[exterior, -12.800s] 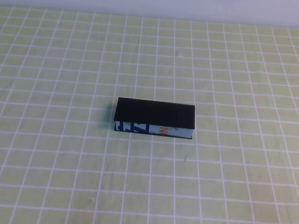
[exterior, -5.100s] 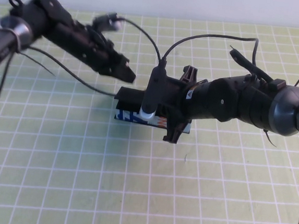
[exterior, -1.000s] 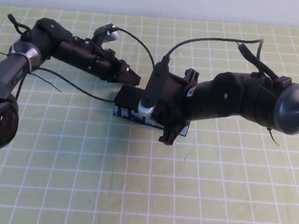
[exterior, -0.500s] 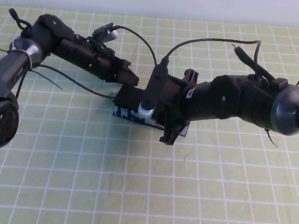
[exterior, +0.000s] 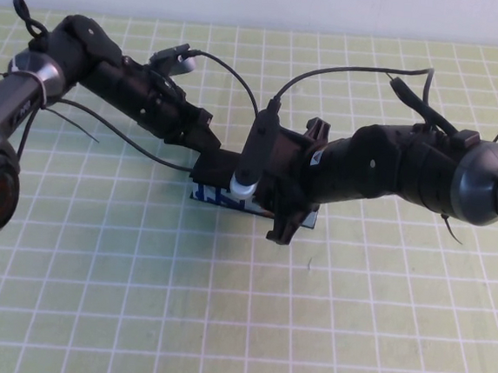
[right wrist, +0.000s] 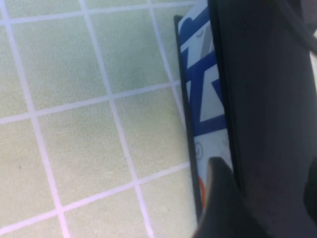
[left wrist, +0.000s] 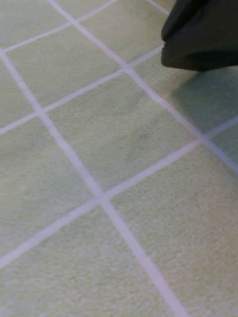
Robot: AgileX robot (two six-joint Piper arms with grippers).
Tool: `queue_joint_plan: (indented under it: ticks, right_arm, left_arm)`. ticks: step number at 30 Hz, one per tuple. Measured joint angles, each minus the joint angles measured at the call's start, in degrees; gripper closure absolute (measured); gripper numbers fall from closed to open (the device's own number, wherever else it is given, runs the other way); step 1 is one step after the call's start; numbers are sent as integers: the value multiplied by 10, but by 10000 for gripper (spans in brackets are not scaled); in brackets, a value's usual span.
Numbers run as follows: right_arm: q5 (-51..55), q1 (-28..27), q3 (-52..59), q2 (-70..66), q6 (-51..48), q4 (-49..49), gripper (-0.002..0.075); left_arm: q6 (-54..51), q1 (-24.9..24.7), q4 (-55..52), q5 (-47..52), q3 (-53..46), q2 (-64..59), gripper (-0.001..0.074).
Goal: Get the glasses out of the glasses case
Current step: Pick up the glasses from the glasses case
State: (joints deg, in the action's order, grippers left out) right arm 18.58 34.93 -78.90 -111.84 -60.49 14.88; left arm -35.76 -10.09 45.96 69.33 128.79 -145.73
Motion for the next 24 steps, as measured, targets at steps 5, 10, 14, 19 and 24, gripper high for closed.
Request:
queue_joint_plan:
  ticks: [5, 10, 14, 19, 24]
  right_arm:
    - [21, 0, 0, 0, 0, 0, 412]
    - [17, 0, 0, 0, 0, -5, 400]
    - [-2, 0, 0, -1, 0, -19, 395]
    - [-7, 0, -1, -19, 0, -35, 394]
    - [-19, 0, -5, -33, 0, -44, 394]
  left_arm:
    - [-6, 0, 11, -8, -33, 15, 739]
    - [-6, -2, -3, -3, -39, 27, 739]
    - [-6, -2, -5, -2, -39, 35, 739]
    - [-6, -2, -5, -1, -39, 37, 739]
    - [-6, -2, -5, -1, -39, 37, 739]
